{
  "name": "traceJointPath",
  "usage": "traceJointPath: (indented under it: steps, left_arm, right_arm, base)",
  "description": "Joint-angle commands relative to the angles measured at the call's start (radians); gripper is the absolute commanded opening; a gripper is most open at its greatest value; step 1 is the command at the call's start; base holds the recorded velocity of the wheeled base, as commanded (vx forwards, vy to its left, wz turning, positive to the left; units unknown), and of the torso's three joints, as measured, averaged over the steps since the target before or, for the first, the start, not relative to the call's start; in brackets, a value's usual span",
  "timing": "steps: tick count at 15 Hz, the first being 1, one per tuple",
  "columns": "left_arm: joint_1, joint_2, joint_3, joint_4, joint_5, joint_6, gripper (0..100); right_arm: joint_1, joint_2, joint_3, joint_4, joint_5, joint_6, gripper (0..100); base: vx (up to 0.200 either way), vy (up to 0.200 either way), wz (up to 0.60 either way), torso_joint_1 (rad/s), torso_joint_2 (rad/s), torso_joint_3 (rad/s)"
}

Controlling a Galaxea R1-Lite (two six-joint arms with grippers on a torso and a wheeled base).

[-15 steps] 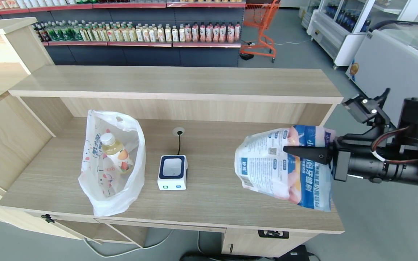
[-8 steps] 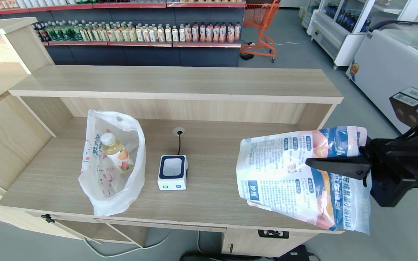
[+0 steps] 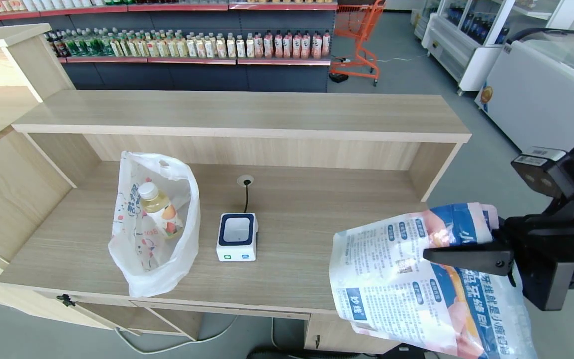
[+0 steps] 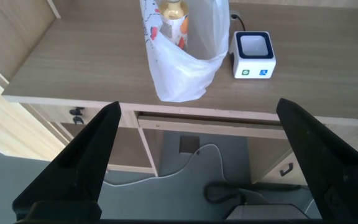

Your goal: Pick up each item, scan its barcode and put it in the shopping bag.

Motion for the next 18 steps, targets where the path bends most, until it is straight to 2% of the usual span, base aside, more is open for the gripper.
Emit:
traceJointPath:
  steps: [1, 4, 7, 11, 18]
  left_arm:
    - [0.0, 0.0, 0.0, 0.0, 0.0, 0.0, 100]
    - [0.0, 0.0, 0.0, 0.0, 0.0, 0.0, 100]
    - [0.0, 0.0, 0.0, 0.0, 0.0, 0.0, 100]
    - [0.0, 0.0, 0.0, 0.0, 0.0, 0.0, 100]
    - [0.0, 0.0, 0.0, 0.0, 0.0, 0.0, 100]
  right_arm:
    - [0.016, -0.019, 0.002, 0.018, 0.0, 0.003, 0]
    - [0.021, 0.003, -0.012, 0.024, 0.0, 0.011, 0]
    - [0.015, -0.024, -0.012, 0.02, -0.004, 0.144, 0]
    - [0.012, -0.017, -0.017, 0.016, -0.004, 0.245, 0]
    - [-0.002, 0.003, -0.012, 0.021, -0.012, 0.287, 0]
  base:
    - [0.0, 0.0, 0.0, 0.0, 0.0, 0.0]
    - [0.0, 0.0, 0.0, 0.0, 0.0, 0.0]
    - [0.0, 0.0, 0.0, 0.0, 0.0, 0.0]
    - [0.0, 0.0, 0.0, 0.0, 0.0, 0.0]
    - [0.0, 0.0, 0.0, 0.0, 0.0, 0.0]
